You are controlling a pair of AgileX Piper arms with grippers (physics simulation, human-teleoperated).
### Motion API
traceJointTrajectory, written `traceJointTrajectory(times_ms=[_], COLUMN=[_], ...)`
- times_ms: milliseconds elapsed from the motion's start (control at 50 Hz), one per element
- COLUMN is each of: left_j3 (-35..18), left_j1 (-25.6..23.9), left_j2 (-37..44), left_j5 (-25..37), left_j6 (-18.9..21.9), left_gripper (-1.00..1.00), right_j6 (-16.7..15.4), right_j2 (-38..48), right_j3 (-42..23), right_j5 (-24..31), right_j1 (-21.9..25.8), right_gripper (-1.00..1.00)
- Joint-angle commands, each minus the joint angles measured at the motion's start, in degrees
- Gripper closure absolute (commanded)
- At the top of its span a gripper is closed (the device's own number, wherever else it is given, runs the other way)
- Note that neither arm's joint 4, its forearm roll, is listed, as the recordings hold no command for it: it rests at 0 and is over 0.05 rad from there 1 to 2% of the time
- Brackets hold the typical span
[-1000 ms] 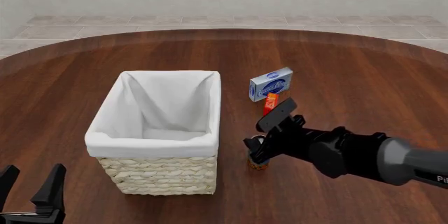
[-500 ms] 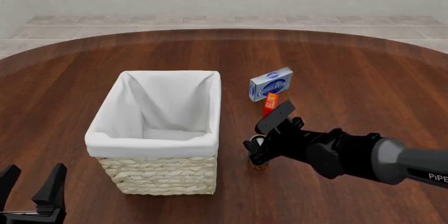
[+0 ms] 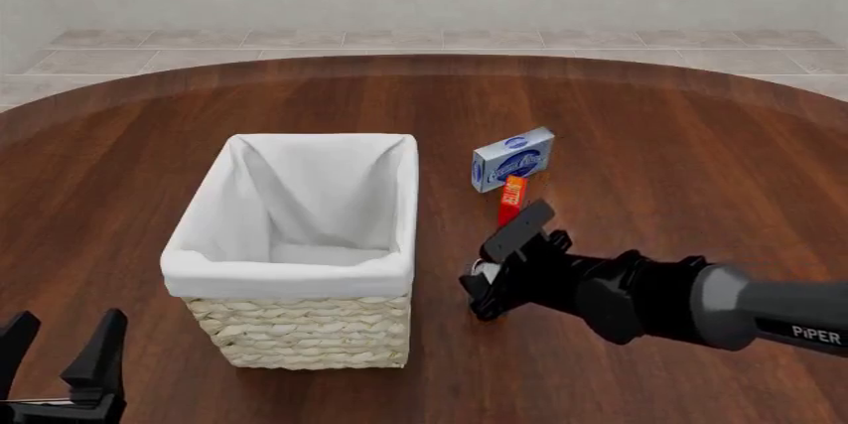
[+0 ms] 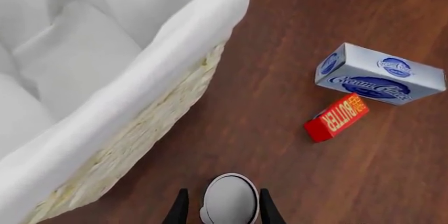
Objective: Pick up the alphabet soup and put it in the basket.
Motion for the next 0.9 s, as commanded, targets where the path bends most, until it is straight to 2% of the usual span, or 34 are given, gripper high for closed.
traceJointTrajectory(times_ms=[20,900], left_j3=[0.0,0.0], left_j1=[-0.01,0.22], left_j2=[0.19,0.12], left_j5=[-0.11,-0.06], left_j6=[0.01,-0.11], left_gripper=[-1.0,-1.0], right_j6=[0.1,-0.63], right_j2=[0.7,2.89], right_j3=[0.51,1.86], right_j5=[-0.6,-2.48], right_j1=[-0.21,-1.46], right_gripper=[-1.0,-1.0])
